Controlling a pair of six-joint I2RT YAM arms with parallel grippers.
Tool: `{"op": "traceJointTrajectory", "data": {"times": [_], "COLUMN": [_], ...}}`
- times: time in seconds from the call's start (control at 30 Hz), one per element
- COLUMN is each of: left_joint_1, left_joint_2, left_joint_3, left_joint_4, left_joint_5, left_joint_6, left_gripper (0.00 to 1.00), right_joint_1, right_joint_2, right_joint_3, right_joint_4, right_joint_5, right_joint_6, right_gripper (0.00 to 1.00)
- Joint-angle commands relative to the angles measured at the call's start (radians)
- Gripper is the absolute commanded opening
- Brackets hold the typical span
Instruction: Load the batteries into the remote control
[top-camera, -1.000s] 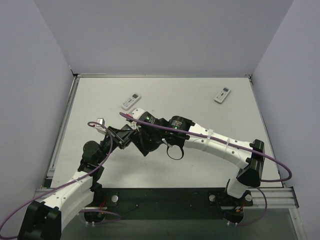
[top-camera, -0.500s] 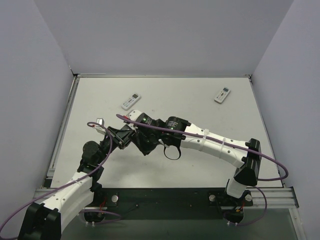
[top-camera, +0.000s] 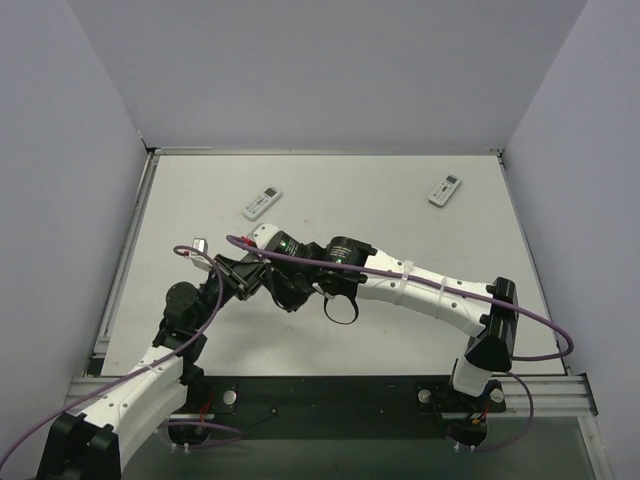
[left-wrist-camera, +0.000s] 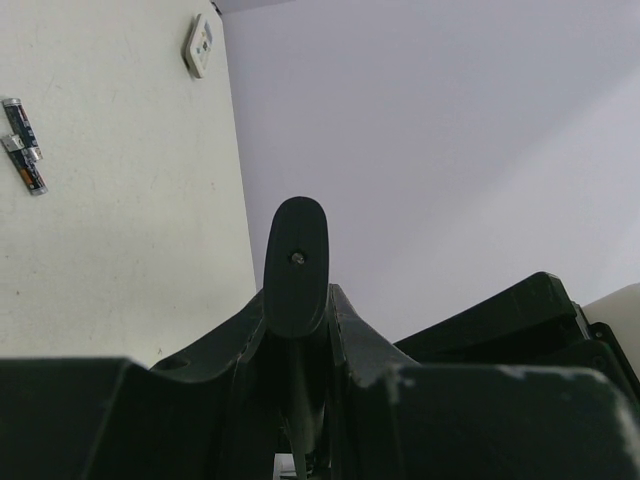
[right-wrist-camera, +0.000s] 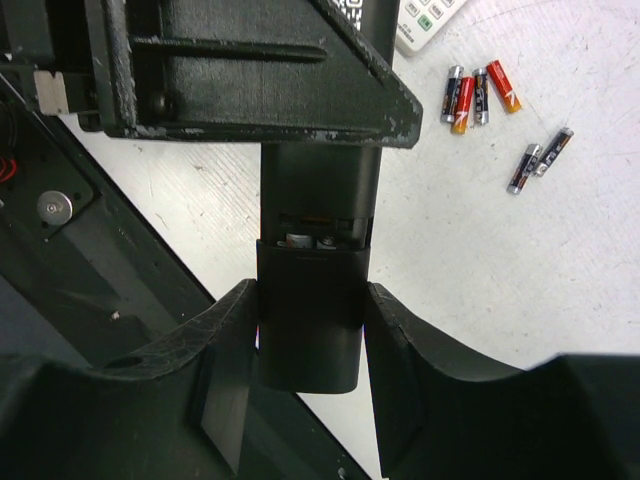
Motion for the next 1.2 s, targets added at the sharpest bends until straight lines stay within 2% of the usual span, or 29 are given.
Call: {"op": "traceJointTrajectory", "data": {"times": [0.0,0.2,0.47,1.17], "left_joint_1": [-0.017,-0.024,-0.037,-0.04], "left_joint_2": [-0.041,-0.089,-0.101,-0.127], "left_joint_3": [0.059,0.067,0.056,0.047], "left_joint_4": [-0.038,-0.082,-0.042,-0.016], "left_joint_5": [-0.047,-0.086,-0.096,-0.074], "left_joint_6": [0.024,0.018,-0.029,-0.12], "left_gripper": [0.0,0.0,0.0,0.0], "right_joint_1": [0.013,0.013,0.012,-0.017], "right_joint_2": [0.03,0.046,0.052,0.029], "right_joint_3": [0.054,0.057,0.05,-0.009], "right_joint_4": [-0.033,-0.033,-0.017,0.019], "right_joint_5": [0.055,0.061,0.045,0.03], "right_joint_6": [0.015,0.024,0.041,-0.051], "right_gripper": [0.34,0.36,0.4,0.43]}}
